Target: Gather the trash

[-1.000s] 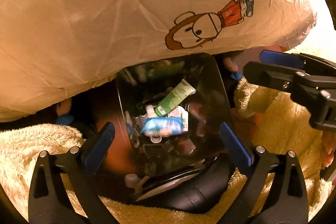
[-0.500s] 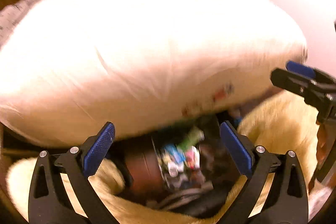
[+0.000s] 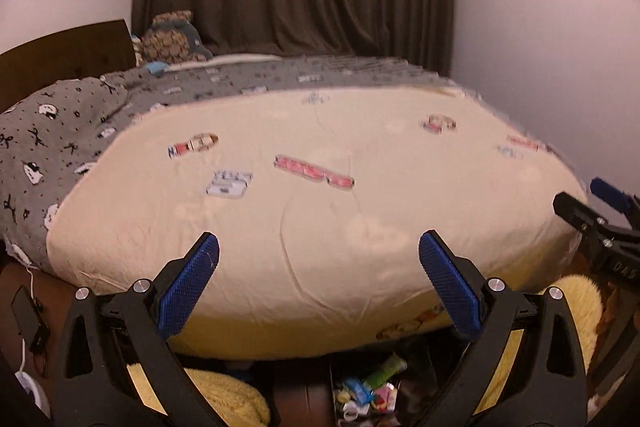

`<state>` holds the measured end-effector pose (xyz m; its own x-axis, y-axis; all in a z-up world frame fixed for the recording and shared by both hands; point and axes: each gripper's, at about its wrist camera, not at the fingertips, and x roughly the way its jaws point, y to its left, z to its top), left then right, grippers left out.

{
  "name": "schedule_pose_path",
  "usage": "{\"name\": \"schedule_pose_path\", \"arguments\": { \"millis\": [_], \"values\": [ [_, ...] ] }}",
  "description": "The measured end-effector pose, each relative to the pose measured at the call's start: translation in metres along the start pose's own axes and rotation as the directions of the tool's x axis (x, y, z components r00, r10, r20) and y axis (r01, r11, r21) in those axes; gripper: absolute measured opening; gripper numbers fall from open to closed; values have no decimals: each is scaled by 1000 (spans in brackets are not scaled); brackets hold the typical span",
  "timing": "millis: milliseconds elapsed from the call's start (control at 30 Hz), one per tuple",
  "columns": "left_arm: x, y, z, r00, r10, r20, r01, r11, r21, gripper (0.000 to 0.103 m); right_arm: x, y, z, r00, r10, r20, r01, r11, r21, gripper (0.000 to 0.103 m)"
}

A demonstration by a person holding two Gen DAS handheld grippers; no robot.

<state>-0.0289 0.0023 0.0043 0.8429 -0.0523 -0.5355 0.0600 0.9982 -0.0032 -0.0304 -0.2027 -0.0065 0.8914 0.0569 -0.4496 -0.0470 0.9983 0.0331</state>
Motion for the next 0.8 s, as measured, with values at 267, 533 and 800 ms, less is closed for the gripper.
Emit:
{"name": "schedule_pose_path", "arguments": {
  "millis": [267, 533, 800],
  "values": [
    [-16, 4, 1, 999, 21, 51, -19, 999, -29, 95, -16, -3, 4, 999, -24, 28, 24, 1000, 0, 99],
    [-12, 13, -1, 999, 35, 30, -33, 998, -56, 95, -11, 2, 2, 999, -35, -2, 35, 999, 8, 99],
    [-15, 11, -2, 999, 31, 35, -29, 998, -53, 95, -12, 3, 2, 999, -39, 2, 39, 999, 5, 99]
  ]
}}
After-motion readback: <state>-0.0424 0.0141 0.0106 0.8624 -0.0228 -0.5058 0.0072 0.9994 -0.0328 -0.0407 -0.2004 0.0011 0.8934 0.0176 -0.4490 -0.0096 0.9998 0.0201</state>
